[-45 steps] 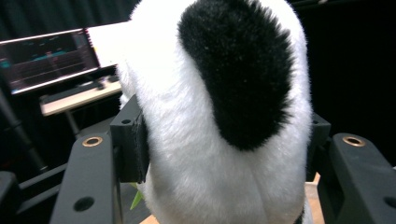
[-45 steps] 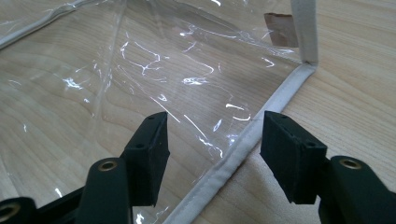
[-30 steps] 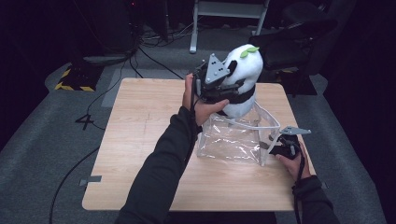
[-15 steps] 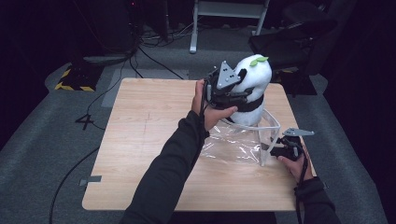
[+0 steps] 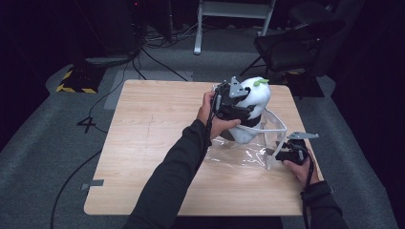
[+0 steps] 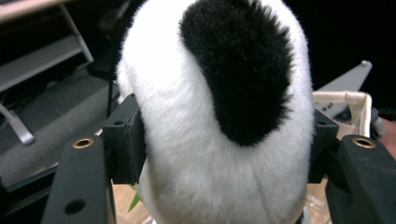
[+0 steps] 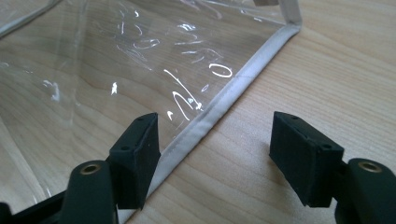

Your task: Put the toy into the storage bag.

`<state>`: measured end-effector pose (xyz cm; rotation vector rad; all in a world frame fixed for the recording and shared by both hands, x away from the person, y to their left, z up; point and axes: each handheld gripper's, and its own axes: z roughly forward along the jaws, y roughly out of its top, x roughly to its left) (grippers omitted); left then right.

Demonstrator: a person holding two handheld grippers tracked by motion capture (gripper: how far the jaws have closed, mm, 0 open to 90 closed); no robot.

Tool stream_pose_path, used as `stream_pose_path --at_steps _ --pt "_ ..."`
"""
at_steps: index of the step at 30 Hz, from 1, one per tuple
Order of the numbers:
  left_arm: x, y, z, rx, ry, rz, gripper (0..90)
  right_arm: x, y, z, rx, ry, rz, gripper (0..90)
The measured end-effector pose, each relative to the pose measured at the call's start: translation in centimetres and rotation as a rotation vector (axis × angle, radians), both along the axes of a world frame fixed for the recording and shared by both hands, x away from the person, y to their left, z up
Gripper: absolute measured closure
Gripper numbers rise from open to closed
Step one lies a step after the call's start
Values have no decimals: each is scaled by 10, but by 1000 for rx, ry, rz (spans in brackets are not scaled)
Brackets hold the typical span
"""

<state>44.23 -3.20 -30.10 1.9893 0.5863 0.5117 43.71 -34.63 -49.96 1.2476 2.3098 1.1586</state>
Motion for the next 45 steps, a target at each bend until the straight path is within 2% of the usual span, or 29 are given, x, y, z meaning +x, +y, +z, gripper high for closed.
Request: stream_pose_path --at_steps 2,6,12,22,25,28,33,40,42,45 --pt "0 -3 -1 27 9 7 322 0 1 -1 -8 3 2 333" --pt "0 -7 -2 63 36 8 289 -3 5 -1 -34 -24 14 347" --pt "-2 -10 -3 111 72 22 241 -2 4 -2 -25 -21 15 345" --pt "-1 -6 -9 148 112 23 235 -3 3 -3 -16 -20 17 343" --pt "2 -7 -13 177 152 21 224 -3 3 -3 -15 -20 17 343" --pt "4 -8 -15 200 171 19 208 -4 3 -3 -11 -20 17 343" --pt "6 -10 -19 211 202 20 184 -4 3 -3 -10 -22 18 344" --pt "8 -13 -21 228 237 53 136 -4 3 -3 -10 -22 18 345" --pt "9 -14 -22 223 258 70 121 -4 3 -3 -11 -22 17 345" --pt "9 -14 -22 223 262 85 112 -4 3 -3 -12 -24 18 345"
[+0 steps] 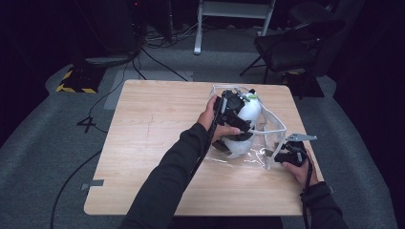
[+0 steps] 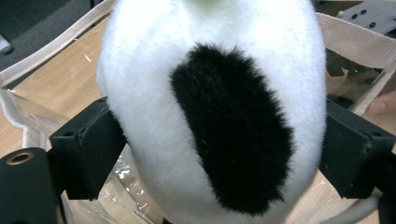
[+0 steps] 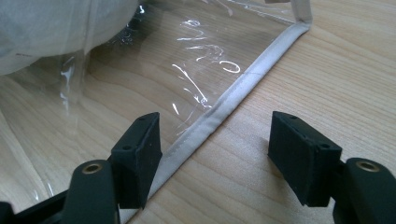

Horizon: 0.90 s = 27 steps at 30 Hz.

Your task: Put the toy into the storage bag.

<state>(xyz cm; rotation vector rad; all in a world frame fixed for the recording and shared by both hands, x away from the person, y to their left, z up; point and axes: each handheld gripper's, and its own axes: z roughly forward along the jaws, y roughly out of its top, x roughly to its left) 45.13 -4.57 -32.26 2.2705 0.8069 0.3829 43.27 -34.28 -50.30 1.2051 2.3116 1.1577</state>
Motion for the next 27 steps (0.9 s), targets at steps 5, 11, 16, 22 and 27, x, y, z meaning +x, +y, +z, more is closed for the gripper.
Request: stream_pose_path --at_steps 5,11,16,22,27 --pt "-2 0 2 15 -8 17 110 0 0 0 -1 -2 -1 345" --pt "-7 0 7 10 -46 16 114 0 0 0 -1 -2 -3 345" --pt "-8 0 8 13 -63 14 143 0 0 0 -3 -3 -3 345" --pt "-12 1 10 -14 -69 -12 154 0 0 0 -3 -4 -3 344" --pt "-11 1 10 -21 -68 -9 155 0 0 0 -3 -4 -3 344"
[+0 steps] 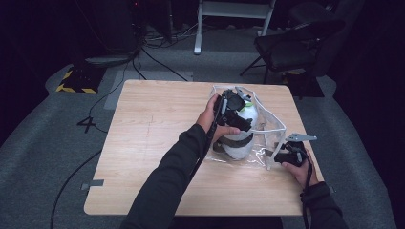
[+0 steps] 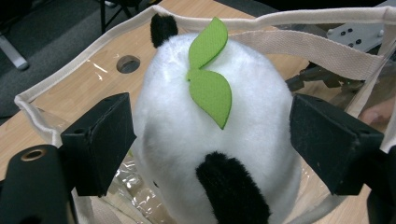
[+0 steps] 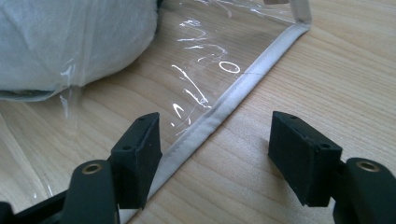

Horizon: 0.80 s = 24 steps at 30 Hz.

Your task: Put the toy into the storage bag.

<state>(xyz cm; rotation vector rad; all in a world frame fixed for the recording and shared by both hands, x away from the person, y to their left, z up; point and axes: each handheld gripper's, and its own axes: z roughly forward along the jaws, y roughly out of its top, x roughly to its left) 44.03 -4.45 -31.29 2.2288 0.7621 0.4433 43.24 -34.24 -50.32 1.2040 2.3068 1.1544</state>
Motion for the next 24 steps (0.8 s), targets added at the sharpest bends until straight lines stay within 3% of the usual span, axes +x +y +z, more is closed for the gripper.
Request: stream_pose_path --at_steps 5,10,19,24 --pt "-1 2 2 -7 -6 -16 157 0 0 0 -1 -1 1 344" --pt "-2 10 7 -55 -33 -16 162 0 0 0 -1 -1 1 344" --pt "3 14 7 -72 -45 -2 163 0 0 0 -1 -1 1 343" --pt "7 18 7 -78 -54 -20 161 0 0 0 -1 -2 2 343"
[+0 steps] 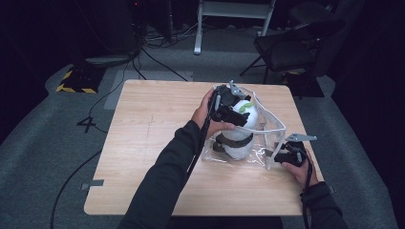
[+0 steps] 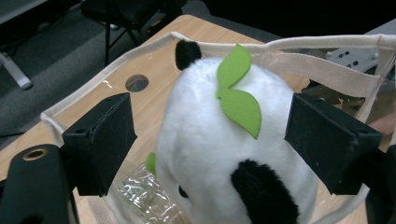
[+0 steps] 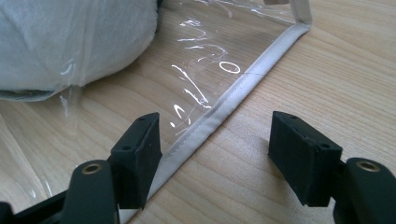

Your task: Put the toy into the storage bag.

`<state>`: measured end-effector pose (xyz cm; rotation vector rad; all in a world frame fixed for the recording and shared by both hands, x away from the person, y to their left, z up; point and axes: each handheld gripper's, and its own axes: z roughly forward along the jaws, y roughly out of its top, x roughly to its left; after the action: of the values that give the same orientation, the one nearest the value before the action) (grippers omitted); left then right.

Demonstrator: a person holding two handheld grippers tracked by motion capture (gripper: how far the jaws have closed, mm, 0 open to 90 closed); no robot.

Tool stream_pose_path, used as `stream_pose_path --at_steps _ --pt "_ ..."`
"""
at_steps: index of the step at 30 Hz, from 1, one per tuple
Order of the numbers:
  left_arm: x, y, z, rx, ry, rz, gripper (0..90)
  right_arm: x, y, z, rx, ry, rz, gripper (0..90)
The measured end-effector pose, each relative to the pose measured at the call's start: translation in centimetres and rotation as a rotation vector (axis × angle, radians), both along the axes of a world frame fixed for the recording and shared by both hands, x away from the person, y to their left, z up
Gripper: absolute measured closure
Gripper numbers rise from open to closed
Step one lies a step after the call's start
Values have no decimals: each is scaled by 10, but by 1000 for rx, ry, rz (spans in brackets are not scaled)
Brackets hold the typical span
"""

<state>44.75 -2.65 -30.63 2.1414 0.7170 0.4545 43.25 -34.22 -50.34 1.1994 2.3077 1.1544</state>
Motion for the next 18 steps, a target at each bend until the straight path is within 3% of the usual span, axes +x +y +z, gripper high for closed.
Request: stream_pose_path --at_steps 5,18 --pt "3 6 1 1 -9 2 160 0 0 0 2 1 1 341" --pt "7 28 4 13 -48 74 161 0 0 0 2 1 0 341"
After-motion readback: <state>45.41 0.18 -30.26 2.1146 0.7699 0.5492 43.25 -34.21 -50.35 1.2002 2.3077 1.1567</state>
